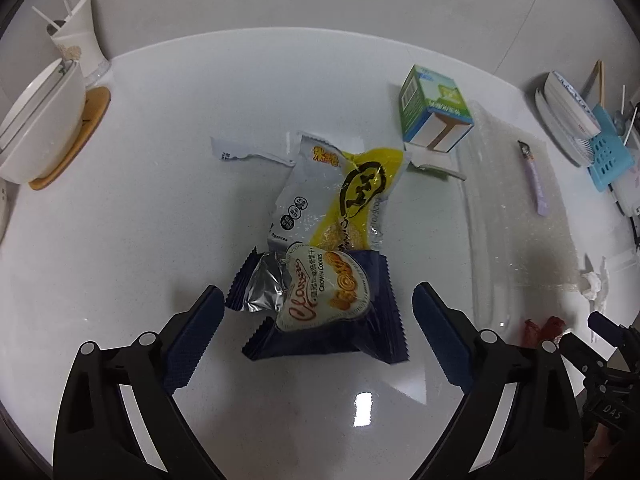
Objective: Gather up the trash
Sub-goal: 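Grasp the snack wrapper with the left tool while the right tool grasps the red net bag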
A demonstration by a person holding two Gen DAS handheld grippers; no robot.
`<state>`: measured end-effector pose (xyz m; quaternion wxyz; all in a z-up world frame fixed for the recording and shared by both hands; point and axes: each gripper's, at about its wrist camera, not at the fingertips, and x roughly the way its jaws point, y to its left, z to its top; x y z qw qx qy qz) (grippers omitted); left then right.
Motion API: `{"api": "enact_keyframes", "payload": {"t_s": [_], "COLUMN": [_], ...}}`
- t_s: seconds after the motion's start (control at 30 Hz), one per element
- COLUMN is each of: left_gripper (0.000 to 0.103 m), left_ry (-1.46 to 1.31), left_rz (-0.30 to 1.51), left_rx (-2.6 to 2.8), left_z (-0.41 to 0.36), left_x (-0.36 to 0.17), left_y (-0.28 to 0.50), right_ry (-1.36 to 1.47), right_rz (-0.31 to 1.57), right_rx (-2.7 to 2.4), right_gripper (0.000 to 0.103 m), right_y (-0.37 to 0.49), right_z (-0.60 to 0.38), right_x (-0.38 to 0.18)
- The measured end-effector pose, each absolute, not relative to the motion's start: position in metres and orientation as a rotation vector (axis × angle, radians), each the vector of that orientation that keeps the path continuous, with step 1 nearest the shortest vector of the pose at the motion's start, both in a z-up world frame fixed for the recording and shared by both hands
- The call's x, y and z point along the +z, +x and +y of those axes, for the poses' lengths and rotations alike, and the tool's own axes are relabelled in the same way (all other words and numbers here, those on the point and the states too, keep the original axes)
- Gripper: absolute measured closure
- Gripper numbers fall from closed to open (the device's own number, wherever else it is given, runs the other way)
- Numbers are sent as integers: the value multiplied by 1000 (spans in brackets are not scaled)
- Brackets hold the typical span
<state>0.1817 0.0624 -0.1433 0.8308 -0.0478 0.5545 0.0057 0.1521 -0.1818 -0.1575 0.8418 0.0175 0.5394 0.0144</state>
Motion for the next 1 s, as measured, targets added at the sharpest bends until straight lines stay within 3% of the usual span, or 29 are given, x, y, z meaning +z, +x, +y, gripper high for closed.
{"api": "enact_keyframes", "payload": {"t_s": [0.37, 0.73, 0.87, 0.9, 1.0], "left_gripper": [31, 63, 73, 75, 79], "left_ry": [-119, -136, -131, -130, -132], "left_rz": [1219, 1235, 1239, 1237, 1231], "left_rx": [3, 0, -7, -11, -15], "left_z": [66, 73, 74, 74, 75], "left_x": [-159, -160, -160, -159, -156], "left_y": [188, 185, 186, 186, 186], "right_ry": [56, 76, 67, 66, 65], "right_rz": [1233, 1284, 1292, 1294, 1300], "right_rx": [38, 44, 31, 28, 24], "right_gripper": [44, 68, 77, 85, 88], "right_y": [162, 161, 160, 160, 159], "right_z": [-179, -180, -179, -178, -176], "right_x": [-179, -188, -188, -188, -189]}}
